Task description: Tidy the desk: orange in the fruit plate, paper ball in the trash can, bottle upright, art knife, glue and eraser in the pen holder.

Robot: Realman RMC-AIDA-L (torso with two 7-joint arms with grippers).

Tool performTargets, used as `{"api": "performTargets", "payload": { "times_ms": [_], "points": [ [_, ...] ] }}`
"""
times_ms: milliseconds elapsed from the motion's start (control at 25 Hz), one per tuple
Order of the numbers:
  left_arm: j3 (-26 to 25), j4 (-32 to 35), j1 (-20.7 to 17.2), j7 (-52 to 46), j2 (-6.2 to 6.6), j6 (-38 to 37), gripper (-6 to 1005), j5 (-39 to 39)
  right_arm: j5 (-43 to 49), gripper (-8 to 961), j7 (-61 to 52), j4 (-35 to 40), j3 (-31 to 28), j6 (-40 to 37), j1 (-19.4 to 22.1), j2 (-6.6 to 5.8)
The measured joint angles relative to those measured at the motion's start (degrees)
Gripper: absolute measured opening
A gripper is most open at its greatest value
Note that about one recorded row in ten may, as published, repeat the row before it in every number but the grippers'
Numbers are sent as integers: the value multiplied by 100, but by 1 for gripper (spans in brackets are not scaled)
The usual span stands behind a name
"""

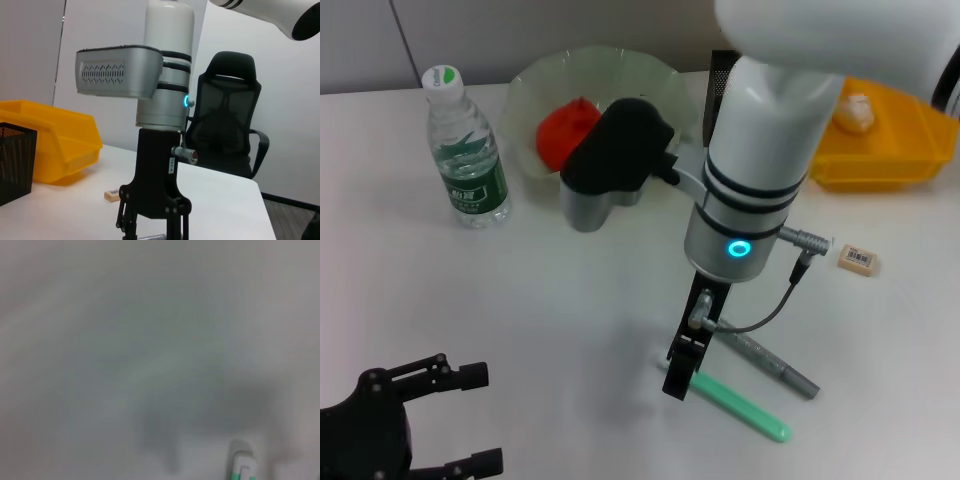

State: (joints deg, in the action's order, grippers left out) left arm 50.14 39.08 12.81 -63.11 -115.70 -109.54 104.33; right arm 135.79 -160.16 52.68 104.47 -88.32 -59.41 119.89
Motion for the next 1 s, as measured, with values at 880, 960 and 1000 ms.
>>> {"api": "performTargets", "payload": {
  "times_ms": [880,960,1000],
  "points": [
    [-38,-58,10,80,-30,74,802,131,-457,547,-181,-415,777,693,-247,0],
    [-39,-59,11,80,-31,74,802,132,-457,510,-181,-428,783,703,-247,0],
    [-39,-58,10,80,-31,74,802,132,-457,492,-183,-430,793,710,-247,0]
  ]
}}
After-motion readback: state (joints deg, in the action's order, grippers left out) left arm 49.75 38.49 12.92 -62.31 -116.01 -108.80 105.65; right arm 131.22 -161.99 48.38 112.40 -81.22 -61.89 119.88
